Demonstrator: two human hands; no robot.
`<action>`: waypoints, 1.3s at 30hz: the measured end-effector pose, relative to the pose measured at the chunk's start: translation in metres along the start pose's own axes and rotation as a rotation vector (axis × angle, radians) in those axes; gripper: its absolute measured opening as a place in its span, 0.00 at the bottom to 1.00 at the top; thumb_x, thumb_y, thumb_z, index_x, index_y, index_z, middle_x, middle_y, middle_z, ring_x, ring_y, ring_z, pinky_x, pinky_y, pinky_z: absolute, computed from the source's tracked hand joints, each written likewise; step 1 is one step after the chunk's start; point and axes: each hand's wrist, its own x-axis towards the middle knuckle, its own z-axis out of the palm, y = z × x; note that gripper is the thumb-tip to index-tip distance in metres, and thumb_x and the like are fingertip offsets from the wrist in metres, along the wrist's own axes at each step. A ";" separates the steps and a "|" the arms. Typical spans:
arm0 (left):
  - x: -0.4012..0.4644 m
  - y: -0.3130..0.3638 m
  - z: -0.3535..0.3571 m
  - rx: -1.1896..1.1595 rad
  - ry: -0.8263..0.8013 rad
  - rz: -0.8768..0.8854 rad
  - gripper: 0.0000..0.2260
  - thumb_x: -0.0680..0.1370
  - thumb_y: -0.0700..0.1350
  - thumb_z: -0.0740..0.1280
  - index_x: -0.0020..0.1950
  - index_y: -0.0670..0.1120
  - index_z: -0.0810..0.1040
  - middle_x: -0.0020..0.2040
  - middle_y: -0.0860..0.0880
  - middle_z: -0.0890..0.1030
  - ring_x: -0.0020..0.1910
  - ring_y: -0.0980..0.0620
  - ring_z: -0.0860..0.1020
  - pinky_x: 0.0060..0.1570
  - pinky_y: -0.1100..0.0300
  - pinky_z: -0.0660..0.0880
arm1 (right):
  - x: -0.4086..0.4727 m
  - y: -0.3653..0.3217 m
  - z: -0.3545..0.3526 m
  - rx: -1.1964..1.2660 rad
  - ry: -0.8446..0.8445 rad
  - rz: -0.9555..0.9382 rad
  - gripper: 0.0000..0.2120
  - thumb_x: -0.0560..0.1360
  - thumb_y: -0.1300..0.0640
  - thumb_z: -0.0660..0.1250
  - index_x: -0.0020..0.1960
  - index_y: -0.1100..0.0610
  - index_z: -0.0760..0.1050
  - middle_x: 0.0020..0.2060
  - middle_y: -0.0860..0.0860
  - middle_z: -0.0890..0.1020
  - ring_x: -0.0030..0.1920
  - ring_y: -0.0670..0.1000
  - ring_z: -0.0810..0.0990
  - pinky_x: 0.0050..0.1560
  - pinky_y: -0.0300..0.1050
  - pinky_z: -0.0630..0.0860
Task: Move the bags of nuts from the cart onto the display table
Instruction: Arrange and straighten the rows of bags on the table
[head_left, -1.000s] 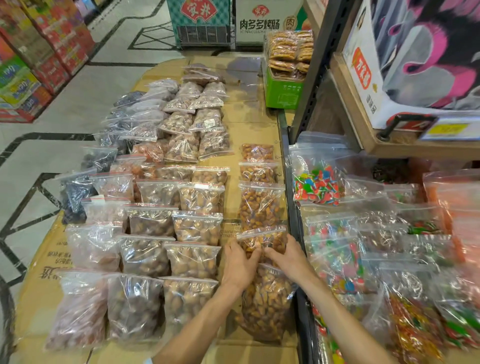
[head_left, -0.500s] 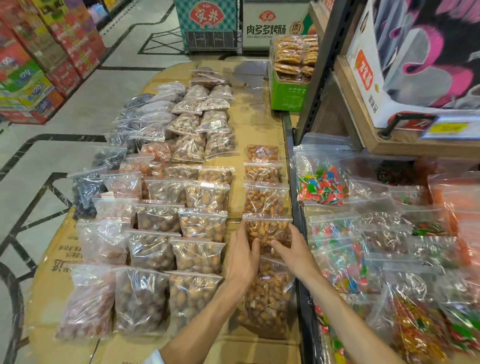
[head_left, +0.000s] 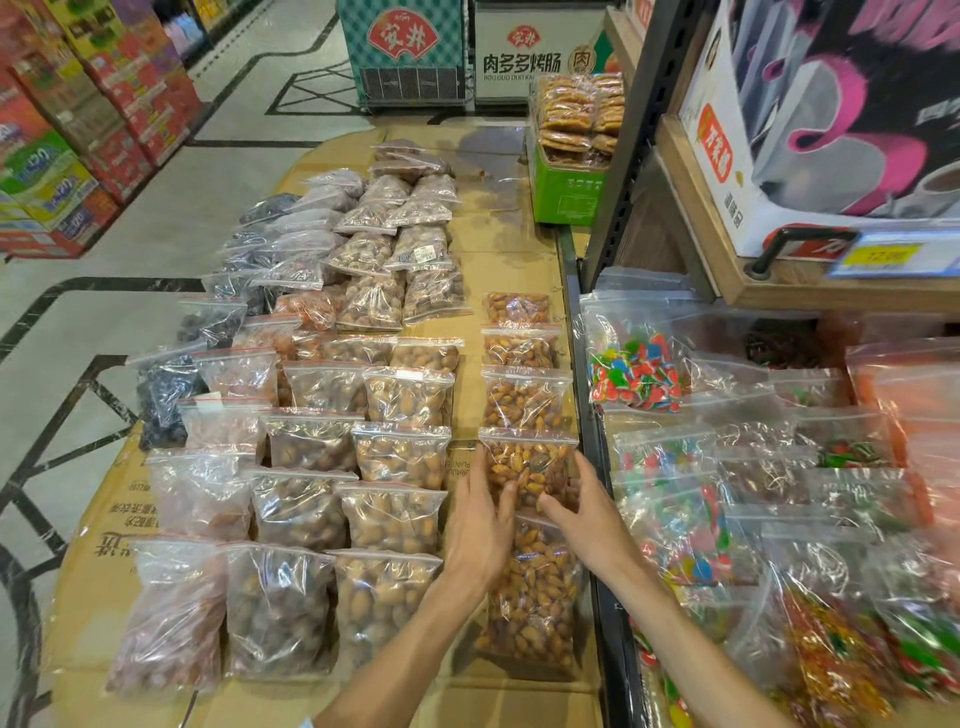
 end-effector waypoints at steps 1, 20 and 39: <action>-0.002 -0.004 0.001 -0.027 0.001 0.013 0.35 0.85 0.60 0.60 0.87 0.52 0.47 0.80 0.46 0.66 0.76 0.48 0.69 0.74 0.49 0.69 | -0.005 -0.001 -0.001 -0.003 0.011 -0.011 0.42 0.81 0.45 0.71 0.86 0.46 0.49 0.80 0.48 0.68 0.79 0.52 0.68 0.77 0.58 0.69; -0.067 -0.046 0.007 -0.035 -0.092 0.064 0.34 0.82 0.53 0.69 0.84 0.53 0.58 0.80 0.53 0.67 0.79 0.54 0.65 0.79 0.51 0.64 | -0.088 0.044 0.040 0.127 0.125 -0.013 0.46 0.82 0.54 0.71 0.86 0.51 0.41 0.85 0.49 0.50 0.84 0.51 0.52 0.81 0.52 0.55; -0.079 -0.048 0.007 -0.067 -0.011 0.169 0.32 0.86 0.51 0.63 0.86 0.59 0.50 0.75 0.57 0.65 0.71 0.65 0.64 0.68 0.64 0.64 | -0.089 0.053 0.049 0.124 0.064 -0.036 0.43 0.81 0.53 0.72 0.86 0.43 0.48 0.80 0.50 0.63 0.80 0.50 0.62 0.77 0.50 0.62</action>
